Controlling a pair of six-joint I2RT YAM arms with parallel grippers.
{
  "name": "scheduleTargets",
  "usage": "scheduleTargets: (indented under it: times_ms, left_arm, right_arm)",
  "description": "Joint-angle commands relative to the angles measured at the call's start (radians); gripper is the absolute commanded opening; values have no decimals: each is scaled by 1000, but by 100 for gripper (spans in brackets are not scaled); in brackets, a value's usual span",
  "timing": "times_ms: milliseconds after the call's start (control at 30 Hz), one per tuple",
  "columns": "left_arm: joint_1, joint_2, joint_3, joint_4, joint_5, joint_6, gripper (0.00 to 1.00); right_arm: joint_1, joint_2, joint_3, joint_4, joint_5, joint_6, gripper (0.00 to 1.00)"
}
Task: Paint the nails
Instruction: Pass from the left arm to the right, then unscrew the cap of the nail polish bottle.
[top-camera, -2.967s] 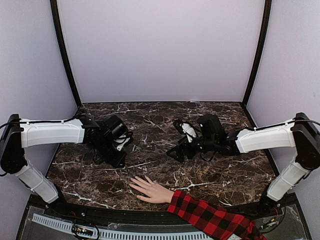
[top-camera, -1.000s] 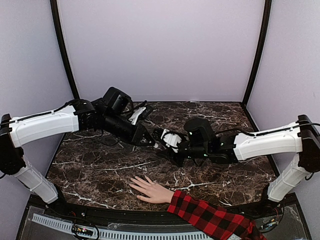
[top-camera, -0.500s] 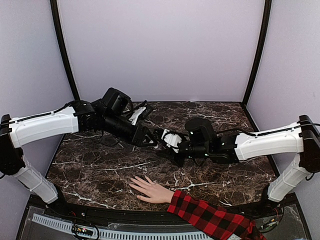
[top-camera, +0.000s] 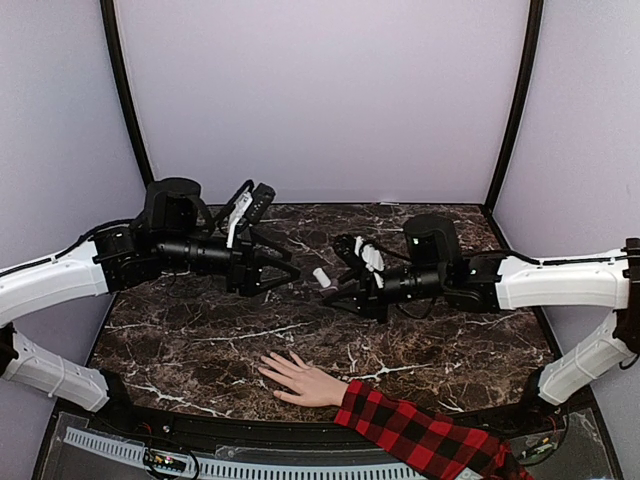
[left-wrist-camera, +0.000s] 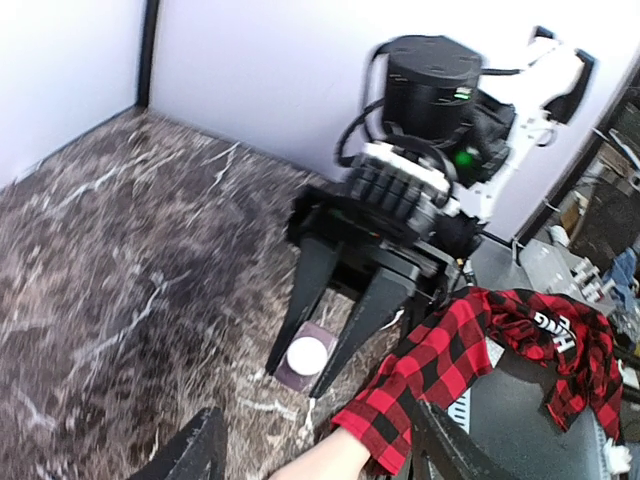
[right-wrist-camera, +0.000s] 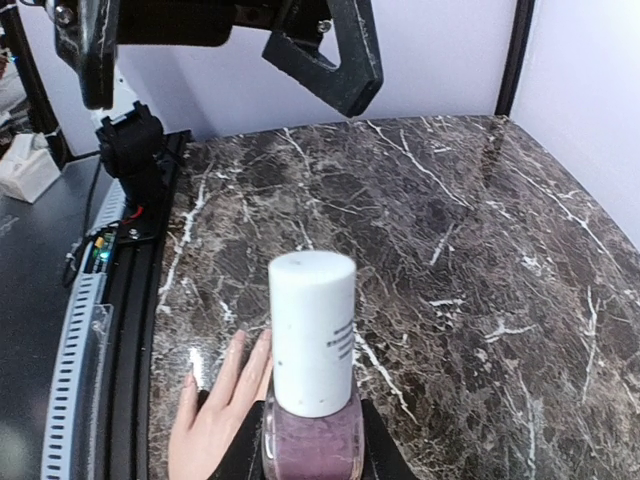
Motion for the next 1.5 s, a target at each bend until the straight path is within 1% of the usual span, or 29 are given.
scheduleTargets:
  times_ms: [0,100,200,333,467,667,867,1100,1267,1333,1467]
  left_arm:
    - [-4,-25,-57,195,174,173,64]
    - [-5,-15,-65,245,253,237,60]
    - [-6,8,-62,277,330,263,55]
    - [-9,35,-57,314,399,279,49]
    - [-24,48,-57,322,434,305,44]
    - [-43,61,-48,308,436,341,39]
    - [-67,105,-9,245,419,389,34]
    - [-71,105,-9,248,412,394,18]
    - [-72,98,-17,245,391,370,4]
    - [-72,95,-25,246,370,356,0]
    - [-72,84,-43,257,346,336,0]
  right_arm:
    - [-27,-47,-6,50,-226,64,0]
    - [-30,-33,16,24,-316,68,0]
    - [-30,-17,43,-4,-393,72,0]
    - [-30,-9,65,-28,-437,72,0]
    - [-30,1,83,-37,-470,76,0]
    - [-31,27,101,-44,-515,82,0]
    - [-30,35,112,-52,-532,84,0]
    - [-30,37,111,-61,-536,83,0]
    - [-31,35,111,-59,-520,82,0]
    - [-33,37,113,-60,-509,84,0]
    - [-40,33,109,-46,-499,96,0]
